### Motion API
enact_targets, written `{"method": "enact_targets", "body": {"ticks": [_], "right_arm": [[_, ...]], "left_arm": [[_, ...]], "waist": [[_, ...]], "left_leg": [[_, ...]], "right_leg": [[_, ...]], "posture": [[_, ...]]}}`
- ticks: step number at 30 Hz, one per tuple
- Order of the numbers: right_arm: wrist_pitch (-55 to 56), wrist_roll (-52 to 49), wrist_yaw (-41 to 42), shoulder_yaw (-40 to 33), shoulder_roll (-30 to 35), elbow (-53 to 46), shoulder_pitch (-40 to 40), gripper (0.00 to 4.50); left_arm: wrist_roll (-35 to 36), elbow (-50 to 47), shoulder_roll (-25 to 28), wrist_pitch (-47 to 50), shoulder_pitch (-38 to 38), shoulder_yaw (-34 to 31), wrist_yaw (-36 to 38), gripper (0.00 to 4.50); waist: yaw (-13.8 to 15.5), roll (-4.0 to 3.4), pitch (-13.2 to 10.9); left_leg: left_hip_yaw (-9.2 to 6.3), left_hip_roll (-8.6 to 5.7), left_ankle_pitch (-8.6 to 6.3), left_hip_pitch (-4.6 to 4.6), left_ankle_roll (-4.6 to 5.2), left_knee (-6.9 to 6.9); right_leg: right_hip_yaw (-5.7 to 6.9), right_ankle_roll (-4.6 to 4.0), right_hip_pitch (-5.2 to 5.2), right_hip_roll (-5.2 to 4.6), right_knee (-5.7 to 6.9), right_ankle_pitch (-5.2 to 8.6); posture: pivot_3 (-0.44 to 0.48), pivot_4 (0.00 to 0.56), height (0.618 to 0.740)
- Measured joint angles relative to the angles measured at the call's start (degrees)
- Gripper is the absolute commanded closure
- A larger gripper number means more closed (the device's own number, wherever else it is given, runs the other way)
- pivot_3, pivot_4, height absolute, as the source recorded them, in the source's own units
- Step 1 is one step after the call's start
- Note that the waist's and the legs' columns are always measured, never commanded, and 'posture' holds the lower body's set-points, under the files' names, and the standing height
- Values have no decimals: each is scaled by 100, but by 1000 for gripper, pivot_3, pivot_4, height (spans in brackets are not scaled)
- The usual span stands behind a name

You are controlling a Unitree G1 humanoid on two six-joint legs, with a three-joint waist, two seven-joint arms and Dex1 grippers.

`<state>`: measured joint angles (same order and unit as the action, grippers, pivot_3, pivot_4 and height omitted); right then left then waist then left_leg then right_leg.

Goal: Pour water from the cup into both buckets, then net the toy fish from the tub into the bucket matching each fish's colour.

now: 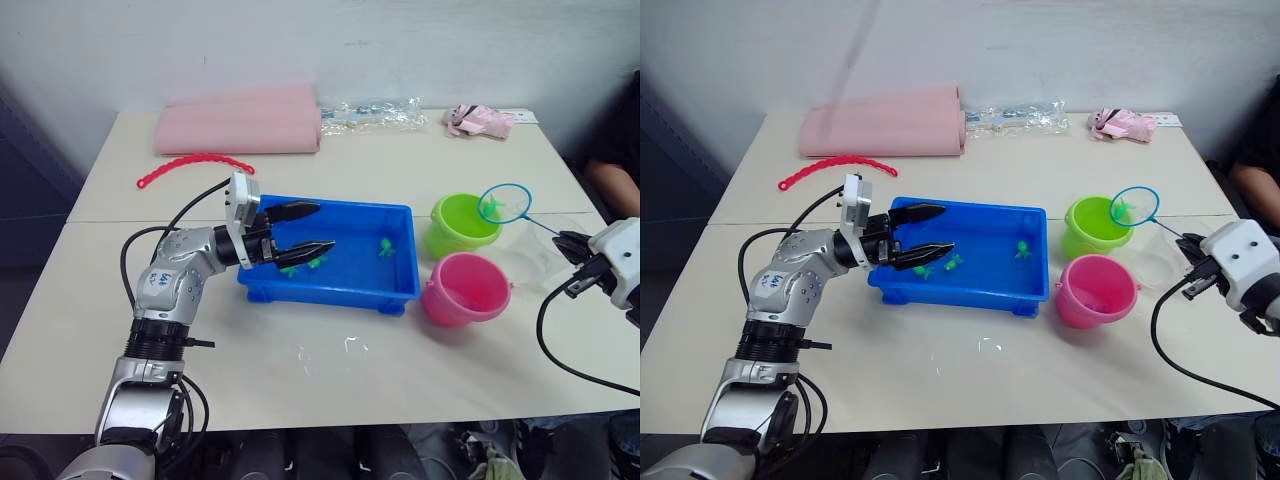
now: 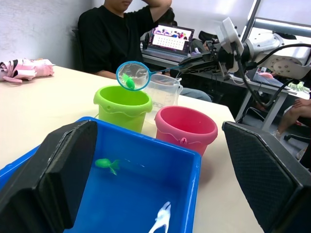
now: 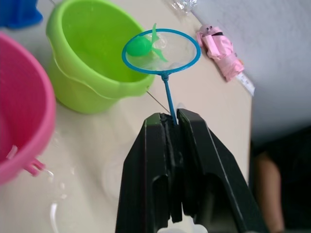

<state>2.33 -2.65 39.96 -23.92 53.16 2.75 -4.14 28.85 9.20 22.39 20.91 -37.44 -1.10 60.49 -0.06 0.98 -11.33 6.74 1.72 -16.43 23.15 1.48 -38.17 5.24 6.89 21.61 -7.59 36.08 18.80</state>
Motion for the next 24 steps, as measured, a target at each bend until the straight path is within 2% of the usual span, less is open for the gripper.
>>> {"method": "enact_targets", "body": {"ticks": [5,17,22,24], "right_arm": [[1107,873,-395,360,404,501,-77,4500],[2809,2705,-1611,838,1423,1029,-330,4500],[3102,2963,-1852,1000,1558,1252,-344,4500],[3124,2682,-1802,993,1517,1313,-351,4500]], "left_arm": [[-12,14,-49,-111,-5,-3,-68,33],[-296,14,-62,-448,-235,118,-168,33],[-348,16,-82,-431,-256,178,-229,33],[-355,18,-92,-432,-270,183,-232,33]], "waist": [[2,0,0],[-4,-2,0],[-3,-1,0],[-4,-1,0]], "left_leg": [[1,0,1,0,0,-1],[1,2,4,-1,-4,0],[1,2,4,-1,-3,0],[1,2,5,-1,-3,0]], "right_leg": [[-1,0,0,-1,0,0],[-3,1,-1,1,-3,0],[-4,1,-1,1,-4,0],[-4,1,-1,2,-4,0]], "posture": [[0,150,740],[0,150,740],[0,150,740],[0,150,740]]}}
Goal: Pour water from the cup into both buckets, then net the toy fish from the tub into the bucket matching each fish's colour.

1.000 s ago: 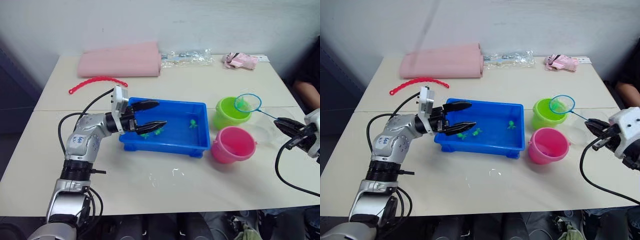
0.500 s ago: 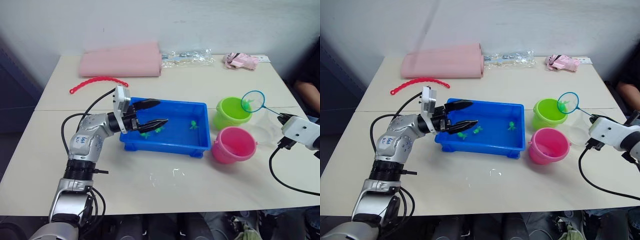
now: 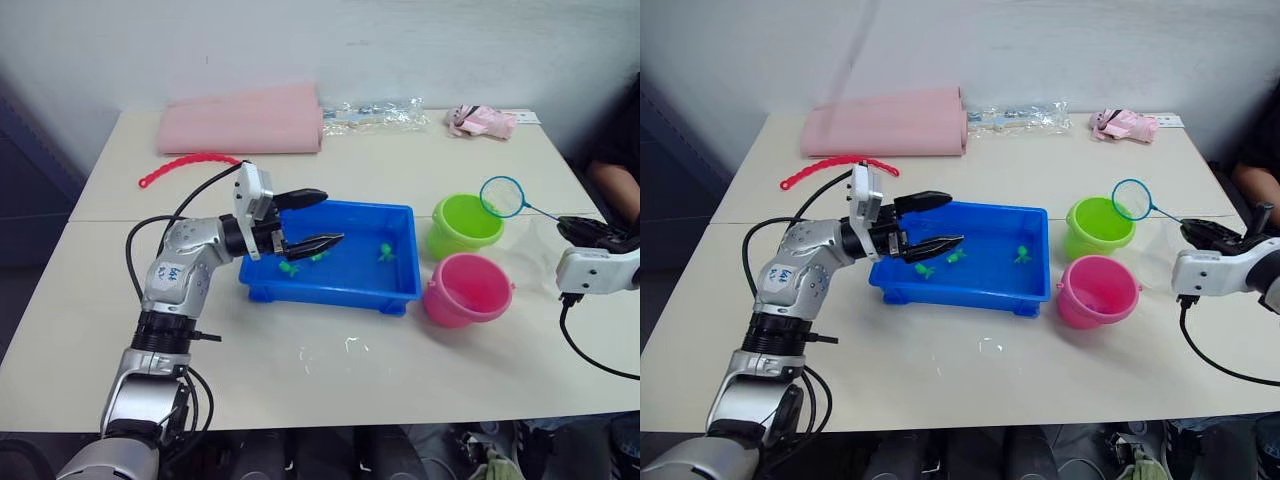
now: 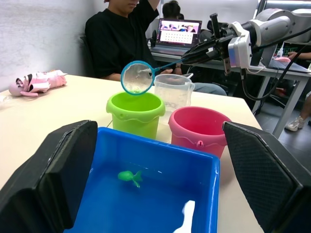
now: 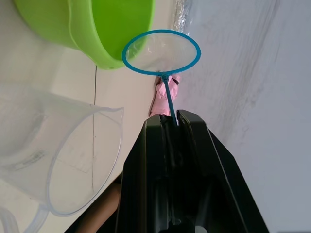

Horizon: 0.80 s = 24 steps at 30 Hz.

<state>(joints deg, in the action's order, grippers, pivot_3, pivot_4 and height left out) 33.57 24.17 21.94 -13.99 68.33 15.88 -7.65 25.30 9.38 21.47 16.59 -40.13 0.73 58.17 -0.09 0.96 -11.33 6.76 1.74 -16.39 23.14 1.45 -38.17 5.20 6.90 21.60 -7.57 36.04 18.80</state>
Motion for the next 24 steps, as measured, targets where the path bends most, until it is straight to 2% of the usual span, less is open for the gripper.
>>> {"method": "enact_targets", "body": {"ticks": [3,6,10,12,15,19,24], "right_arm": [[-414,-1352,580,-116,-402,-229,-93,4500],[-1577,-3164,1546,-149,-782,-994,-68,4500],[-4006,-5530,2214,-239,-821,-2440,-20,4500],[-5011,-6243,2372,-245,-645,-3039,29,4500],[-6826,-7370,2084,-188,-349,-3616,-224,4500],[-8530,-8253,1364,48,-323,-3717,-940,4500],[-10507,-9268,137,450,-916,-3220,-2097,4500]], "left_arm": [[-41,30,47,-47,5,-1,28,33],[-38,38,214,-139,76,-68,124,33],[1,41,478,-318,441,-314,247,33],[5,43,577,-369,545,-432,260,33],[20,15,811,-419,715,-639,255,33],[22,-82,907,-403,945,-758,226,33],[30,-452,928,-294,1156,-768,110,33]], "waist": [[-7,0,0],[-22,-2,1],[3,-9,1],[30,-8,1],[41,-8,1],[26,-7,2],[0,-7,2]], "left_leg": [[-4,3,1,-2,0,-1],[-6,7,1,-3,0,0],[-17,7,0,-1,4,-2],[-28,4,-3,6,9,-7],[-30,-1,-7,7,17,-9],[-37,-5,-7,10,18,-6],[-40,-5,-6,16,16,-2]], "right_leg": [[2,0,-5,6,-1,0],[2,0,-5,11,3,0],[7,-1,-6,2,4,-1],[17,-1,-10,-4,-2,-1],[17,-2,-12,-23,-4,-3],[33,-5,-13,-64,-8,-5],[43,-5,-11,-63,-10,-5]], "posture": [[0,150,740],[0,150,740],[0,150,740],[0,150,740],[0,150,740],[0,150,740],[0,150,740]]}}
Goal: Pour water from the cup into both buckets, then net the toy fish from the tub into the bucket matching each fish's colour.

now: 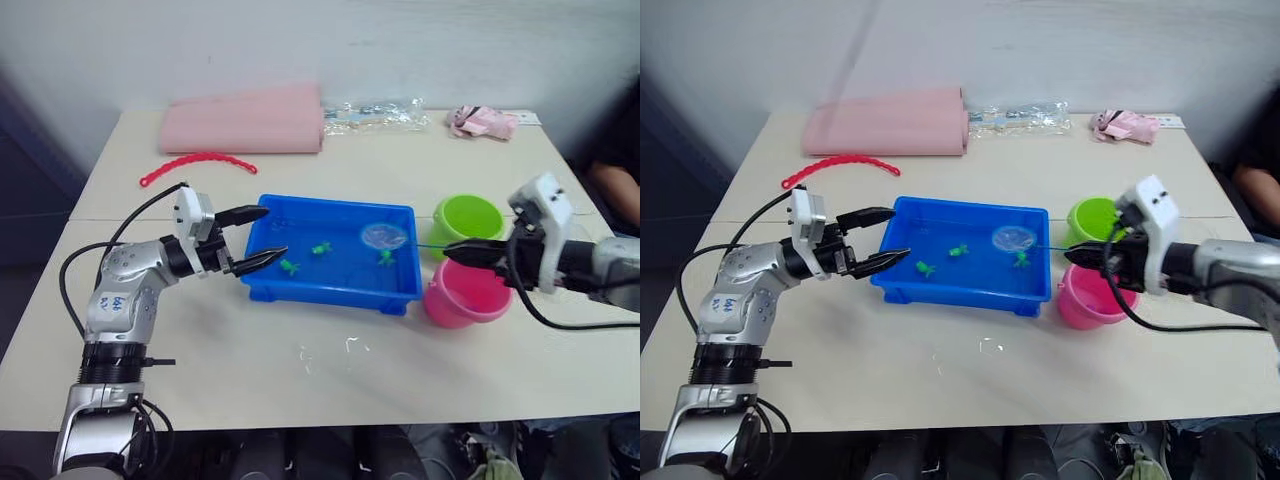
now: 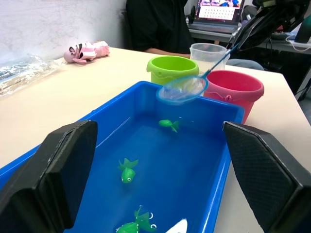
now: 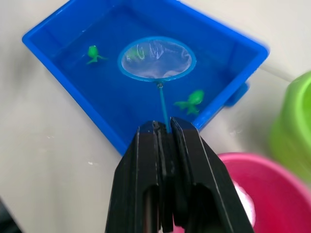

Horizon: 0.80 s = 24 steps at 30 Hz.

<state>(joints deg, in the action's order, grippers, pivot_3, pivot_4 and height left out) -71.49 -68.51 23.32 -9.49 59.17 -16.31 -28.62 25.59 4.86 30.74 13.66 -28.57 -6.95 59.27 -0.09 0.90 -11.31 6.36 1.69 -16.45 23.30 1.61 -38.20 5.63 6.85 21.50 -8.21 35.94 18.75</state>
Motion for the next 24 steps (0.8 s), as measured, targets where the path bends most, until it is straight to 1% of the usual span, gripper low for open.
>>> {"method": "enact_targets", "body": {"ticks": [3,4,8,11,15,21,24], "right_arm": [[-732,-360,-475,110,-435,293,-196,4500],[-871,-399,-569,134,-506,329,-237,4500],[-1400,-553,-808,163,-703,415,-489,4500],[-1627,-469,-1016,194,-935,531,-570,4500],[-1602,-25,-1261,258,-1145,545,-575,4500],[-1294,774,-1286,309,-1284,385,-540,4500],[-782,1234,-1136,465,-1318,171,-338,4500]], "left_arm": [[15,-183,0,75,35,8,-69,33],[31,-213,1,85,37,9,-83,33],[44,-225,21,135,46,10,-92,33],[46,-238,42,152,46,12,-91,33],[46,-242,60,164,46,12,-90,33],[46,-244,59,164,45,27,-91,33],[46,-245,57,162,39,64,-91,33]], "waist": [[6,-1,0],[13,-1,0],[8,0,0],[4,0,1],[5,0,1],[2,0,1],[9,0,1]], "left_leg": [[2,-1,1,6,0,4],[2,-2,1,8,1,4],[2,-1,0,13,5,2],[3,0,0,13,5,3],[6,0,0,15,5,4],[6,1,0,15,4,7],[6,0,0,16,4,8]], "right_leg": [[3,0,3,20,6,0],[4,0,3,34,7,0],[2,6,3,40,5,-3],[1,7,5,42,6,-4],[0,7,8,44,6,-4],[0,7,9,47,5,-4],[1,7,9,48,4,-4]], "posture": [[0,150,740],[0,150,740],[0,150,740],[0,150,740],[0,150,740],[0,150,740],[0,150,740]]}}
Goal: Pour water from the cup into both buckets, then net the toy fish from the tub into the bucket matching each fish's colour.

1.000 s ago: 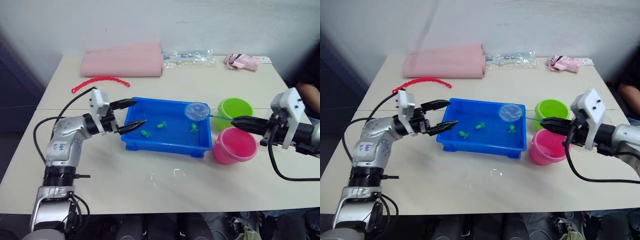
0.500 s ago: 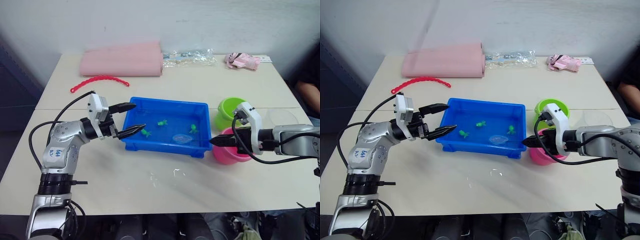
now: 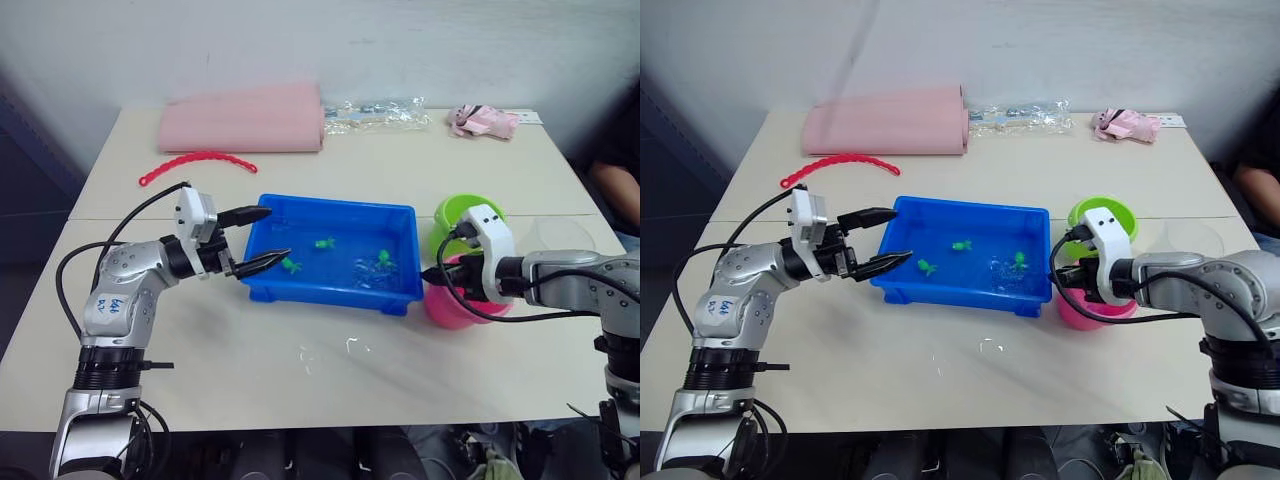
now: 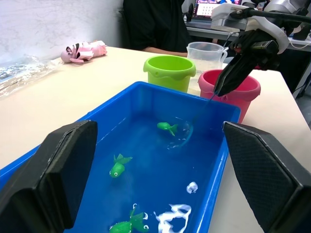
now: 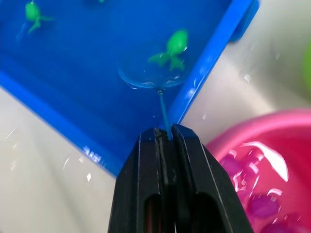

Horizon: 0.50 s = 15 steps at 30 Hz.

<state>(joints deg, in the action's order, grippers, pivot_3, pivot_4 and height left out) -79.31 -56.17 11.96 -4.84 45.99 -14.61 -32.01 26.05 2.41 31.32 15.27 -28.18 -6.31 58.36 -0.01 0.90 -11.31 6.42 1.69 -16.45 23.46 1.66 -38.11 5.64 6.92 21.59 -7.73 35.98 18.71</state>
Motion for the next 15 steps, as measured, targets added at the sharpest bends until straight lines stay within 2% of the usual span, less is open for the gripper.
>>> {"method": "enact_targets", "body": {"ticks": [5,9,15], "right_arm": [[1043,649,584,172,1,-292,654,4500],[2401,1239,1282,114,-103,-449,1506,4500],[3746,1702,1825,-283,-424,-521,2228,4500]], "left_arm": [[0,18,-1,8,-121,69,10,33],[0,110,41,50,-336,67,52,33],[0,431,47,354,-647,83,-2,33]], "waist": [[18,0,0],[14,1,0],[-3,1,0]], "left_leg": [[-1,-2,0,4,0,1],[2,-2,0,2,0,2],[3,1,2,-2,-3,2]], "right_leg": [[1,3,0,0,-4,-2],[0,4,-1,5,-4,-2],[-3,5,0,9,0,-2]], "posture": [[0,150,740],[0,150,740],[0,150,740]]}}
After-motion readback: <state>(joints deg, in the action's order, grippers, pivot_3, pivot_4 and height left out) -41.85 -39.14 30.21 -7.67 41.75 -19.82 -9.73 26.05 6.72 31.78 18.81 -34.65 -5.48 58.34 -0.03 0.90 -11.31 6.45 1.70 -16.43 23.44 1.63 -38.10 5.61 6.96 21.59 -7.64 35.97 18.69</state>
